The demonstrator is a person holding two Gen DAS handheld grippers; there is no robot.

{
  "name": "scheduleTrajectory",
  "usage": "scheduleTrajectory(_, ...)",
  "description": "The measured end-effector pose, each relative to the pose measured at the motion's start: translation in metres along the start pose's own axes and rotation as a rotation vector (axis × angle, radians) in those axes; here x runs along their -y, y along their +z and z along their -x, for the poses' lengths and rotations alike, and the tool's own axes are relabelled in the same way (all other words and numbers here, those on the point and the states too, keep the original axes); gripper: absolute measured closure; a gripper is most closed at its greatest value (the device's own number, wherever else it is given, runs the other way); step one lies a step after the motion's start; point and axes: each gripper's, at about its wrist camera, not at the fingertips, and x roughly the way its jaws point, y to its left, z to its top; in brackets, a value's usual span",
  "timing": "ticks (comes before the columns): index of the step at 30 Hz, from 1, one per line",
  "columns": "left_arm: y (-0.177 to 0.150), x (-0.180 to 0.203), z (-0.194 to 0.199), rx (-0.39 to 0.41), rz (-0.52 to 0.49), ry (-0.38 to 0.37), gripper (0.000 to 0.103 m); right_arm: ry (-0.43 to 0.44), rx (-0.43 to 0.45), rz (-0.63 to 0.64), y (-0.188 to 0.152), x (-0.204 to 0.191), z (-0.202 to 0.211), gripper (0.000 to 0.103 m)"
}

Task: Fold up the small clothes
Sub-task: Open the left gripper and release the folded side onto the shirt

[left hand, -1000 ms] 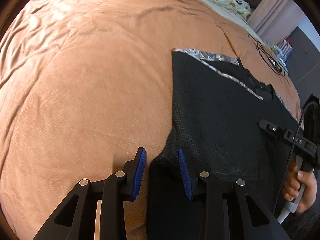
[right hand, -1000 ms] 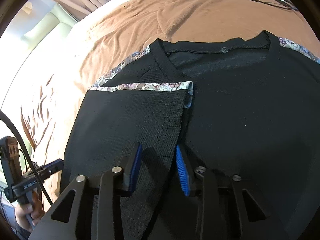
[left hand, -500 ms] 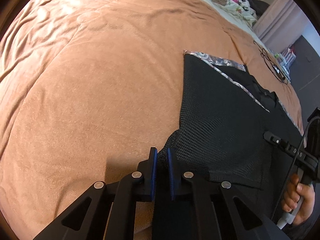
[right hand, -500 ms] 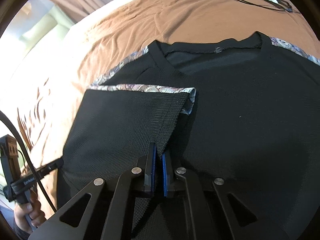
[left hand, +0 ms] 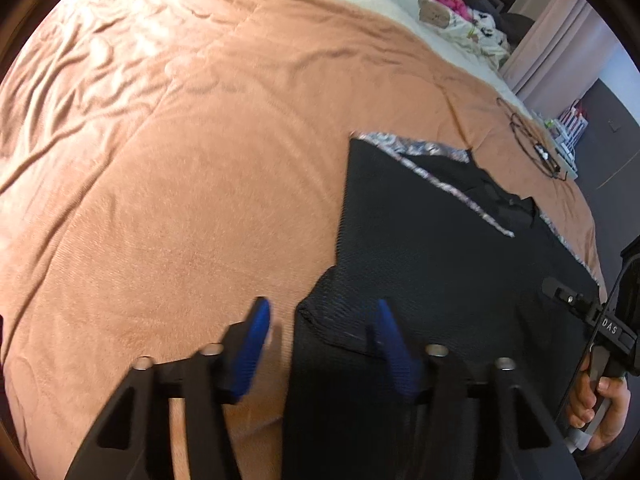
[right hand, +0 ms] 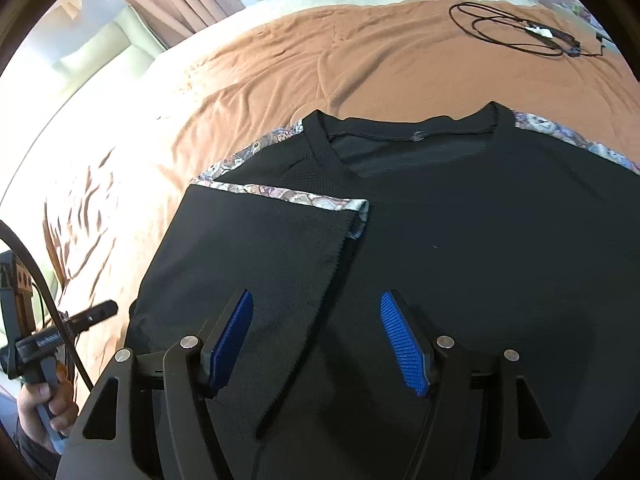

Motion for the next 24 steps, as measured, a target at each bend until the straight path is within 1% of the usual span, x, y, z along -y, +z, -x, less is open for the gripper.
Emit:
scheduleTrajectory(2, -0.002, 0.005, 0.006, 0.009, 0.006, 0.000, 0.029, 0.013, 0.005, -0.007, -0.004, 0.008, 0.014, 0.037)
scheduleTrajectory(4, -0.004, 0.012, 0.011, 0.017, 0.006, -0.001, 0.026, 0.011, 0.013, -0.012, -0.007, 0.015, 0.026, 0.024)
scheduleTrajectory(7, -0.007, 0.024, 0.016, 0.021, 0.004, -0.002, 0.025, -0.004, 0.035, -0.003, -0.012, 0.023, 0.049, 0.018)
scheduleTrajectory(11, -0.012, 0.041, 0.021, 0.025, -0.003, -0.004, 0.024, -0.025, 0.051, 0.008, -0.019, 0.032, 0.076, 0.015)
scheduleTrajectory(17, -0.022, 0.067, 0.029, 0.033, -0.011, -0.015, 0.024, -0.041, 0.068, -0.018, -0.030, 0.058, 0.111, 0.015)
scheduleTrajectory(21, -0.027, 0.085, 0.033, 0.039, -0.019, -0.025, 0.024, -0.068, 0.084, -0.028, -0.037, 0.075, 0.136, 0.015)
scheduleTrajectory(24, -0.031, 0.100, 0.035, 0.047, -0.024, -0.030, 0.016, -0.119, 0.108, -0.040, -0.043, 0.090, 0.155, 0.015)
